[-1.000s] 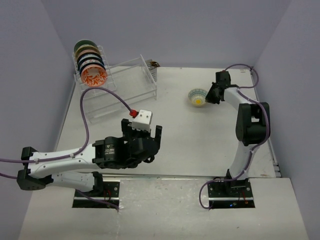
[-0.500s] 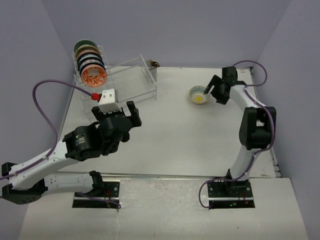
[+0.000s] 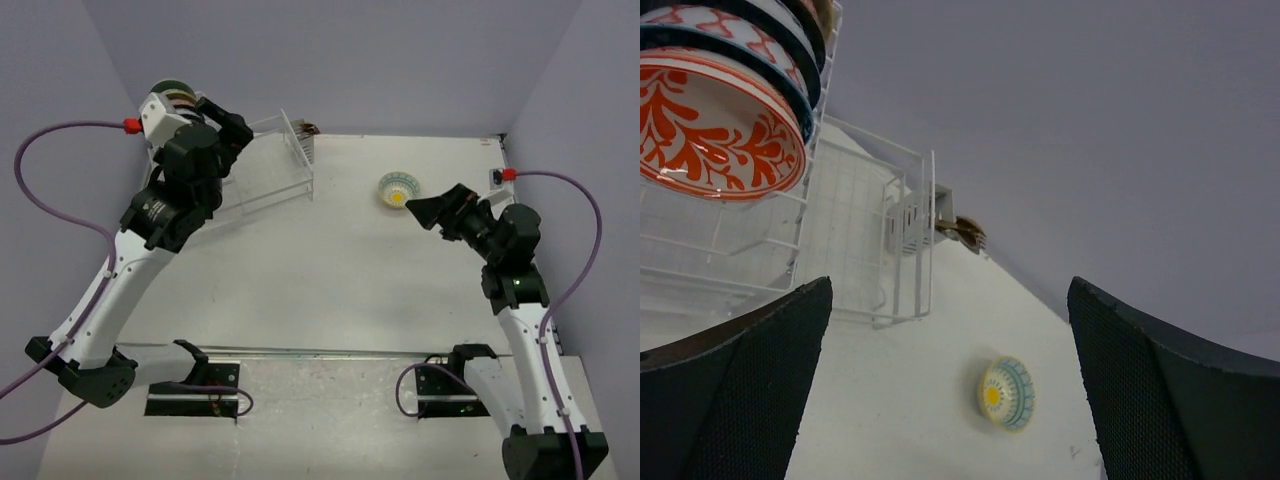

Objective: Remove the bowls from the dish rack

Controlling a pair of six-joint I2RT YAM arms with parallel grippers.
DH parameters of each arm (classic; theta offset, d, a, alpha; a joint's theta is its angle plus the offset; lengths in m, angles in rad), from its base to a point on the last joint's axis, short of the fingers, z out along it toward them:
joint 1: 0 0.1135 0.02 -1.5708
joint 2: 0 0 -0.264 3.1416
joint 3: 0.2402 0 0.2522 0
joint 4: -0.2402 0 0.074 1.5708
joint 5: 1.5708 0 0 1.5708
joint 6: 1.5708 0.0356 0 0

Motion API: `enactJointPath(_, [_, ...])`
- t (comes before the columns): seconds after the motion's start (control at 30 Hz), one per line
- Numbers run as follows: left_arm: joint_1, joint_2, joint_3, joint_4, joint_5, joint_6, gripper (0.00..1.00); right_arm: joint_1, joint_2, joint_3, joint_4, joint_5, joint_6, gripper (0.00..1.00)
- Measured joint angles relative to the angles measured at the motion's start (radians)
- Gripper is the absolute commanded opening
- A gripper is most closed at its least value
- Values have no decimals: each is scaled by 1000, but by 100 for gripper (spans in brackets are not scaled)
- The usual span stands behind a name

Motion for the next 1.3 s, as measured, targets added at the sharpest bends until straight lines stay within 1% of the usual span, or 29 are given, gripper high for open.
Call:
enactJointPath(0.1, [56, -26, -33, 41, -9, -103, 99, 0, -90, -106, 26, -116, 44, 99])
enactJointPath(0.2, [124, -38, -66, 50, 2, -225, 99, 0, -170, -185, 14, -190, 80, 99])
enactJointPath(0.3, [205, -33, -99, 53, 22, -326, 95, 0, -257, -198, -11, -214, 88, 99])
enactJointPath(0.37, [254, -26, -118, 55, 49, -367, 95, 0, -309, -194, -20, -215, 86, 99])
enactJointPath(0.5, [354, 6, -135, 76, 142, -413, 95, 0, -375, -183, -45, -217, 87, 99])
enactJointPath(0.6, [407, 35, -144, 93, 205, -439, 92, 0, -407, -183, -64, -224, 100, 99])
enactJointPath(0.8, [452, 57, -187, 136, 262, -452, 88, 0, -487, -177, -69, -238, 125, 99])
enactJointPath(1.0, [477, 89, -187, 165, 270, -452, 76, 0, -509, -167, -78, -239, 124, 99])
enactJointPath(1.07, [483, 101, -187, 173, 271, -452, 68, 0, -509, -167, -86, -240, 124, 99])
enactJointPath(1.1, [484, 105, -188, 179, 271, -452, 63, 0, -509, -167, -89, -240, 121, 99])
enactJointPath(1.17, [485, 108, -196, 190, 271, -455, 58, 0, -508, -167, -93, -239, 119, 99])
enactJointPath(1.23, [485, 108, -206, 199, 271, -454, 47, 0, -508, -167, -98, -239, 115, 99])
enactJointPath(1.3, [485, 107, -217, 216, 270, -450, 43, 0, -505, -167, -98, -239, 112, 99])
